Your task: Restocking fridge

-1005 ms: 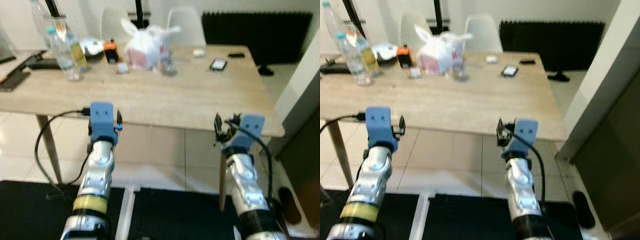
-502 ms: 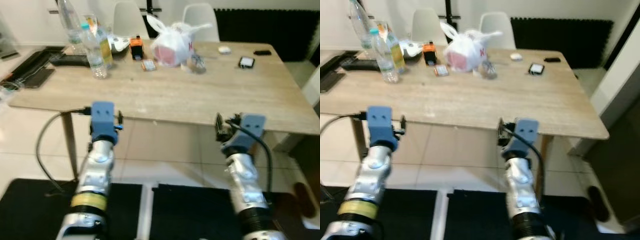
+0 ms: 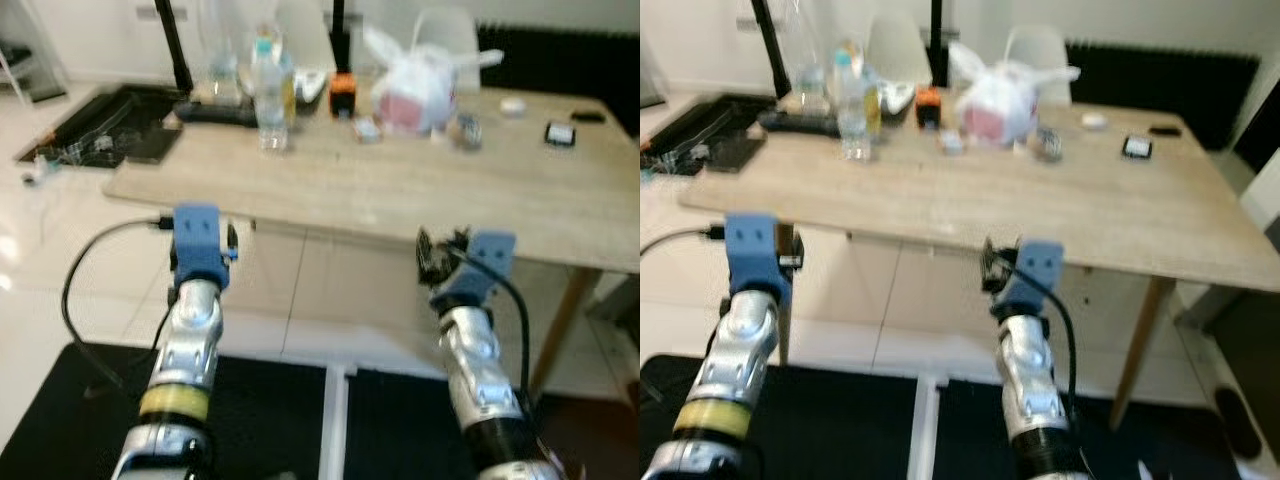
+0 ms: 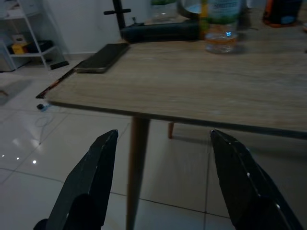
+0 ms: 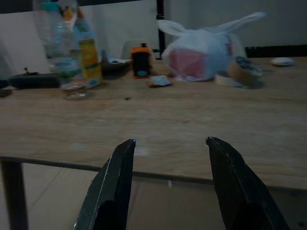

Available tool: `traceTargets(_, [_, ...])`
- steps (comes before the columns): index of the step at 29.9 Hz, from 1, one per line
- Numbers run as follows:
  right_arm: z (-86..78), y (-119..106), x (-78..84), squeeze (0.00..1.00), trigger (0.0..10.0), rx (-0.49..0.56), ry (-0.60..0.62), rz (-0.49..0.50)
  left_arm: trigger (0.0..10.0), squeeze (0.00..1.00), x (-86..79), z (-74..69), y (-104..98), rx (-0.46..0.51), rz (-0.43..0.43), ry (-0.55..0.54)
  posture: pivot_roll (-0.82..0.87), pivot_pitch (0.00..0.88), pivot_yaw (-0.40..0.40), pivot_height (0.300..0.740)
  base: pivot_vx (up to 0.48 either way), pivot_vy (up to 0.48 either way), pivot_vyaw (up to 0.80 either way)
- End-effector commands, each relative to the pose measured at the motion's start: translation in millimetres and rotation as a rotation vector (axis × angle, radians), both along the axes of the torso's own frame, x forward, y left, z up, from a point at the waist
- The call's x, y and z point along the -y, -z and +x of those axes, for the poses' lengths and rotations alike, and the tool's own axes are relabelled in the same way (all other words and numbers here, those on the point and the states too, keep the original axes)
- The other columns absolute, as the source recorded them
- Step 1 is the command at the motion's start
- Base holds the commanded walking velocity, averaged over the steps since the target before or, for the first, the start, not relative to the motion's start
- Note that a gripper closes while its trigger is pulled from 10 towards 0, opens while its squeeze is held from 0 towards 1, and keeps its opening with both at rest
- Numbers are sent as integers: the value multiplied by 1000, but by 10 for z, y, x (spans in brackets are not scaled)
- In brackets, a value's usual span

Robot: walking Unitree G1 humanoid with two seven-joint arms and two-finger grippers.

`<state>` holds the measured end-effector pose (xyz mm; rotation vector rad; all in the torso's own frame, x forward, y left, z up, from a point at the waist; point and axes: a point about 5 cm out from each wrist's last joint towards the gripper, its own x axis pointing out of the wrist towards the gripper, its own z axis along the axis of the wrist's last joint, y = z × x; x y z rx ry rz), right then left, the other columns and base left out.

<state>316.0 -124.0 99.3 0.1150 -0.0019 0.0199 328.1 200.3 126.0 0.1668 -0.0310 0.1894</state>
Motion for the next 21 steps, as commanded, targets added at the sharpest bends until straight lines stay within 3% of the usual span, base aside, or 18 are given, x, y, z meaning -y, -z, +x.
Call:
traceTargets(1, [-9, 36, 55, 0, 10000, -18, 16, -5, 10000, 0, 25, 7, 18, -15, 8, 11, 38, 0, -3, 740, 0, 0, 0])
traceTargets(13, [-9, 37, 54, 0, 10000, -19, 16, -6, 10000, 0, 44, 18, 15, -17, 15, 15, 37, 0, -3, 740, 0, 0, 0])
traceTargets(21, [-12, 40, 52, 0, 10000, -20, 16, -6, 10000, 0, 57, 21, 18, -21, 20, 17, 37, 0, -3, 740, 0, -395, 0])
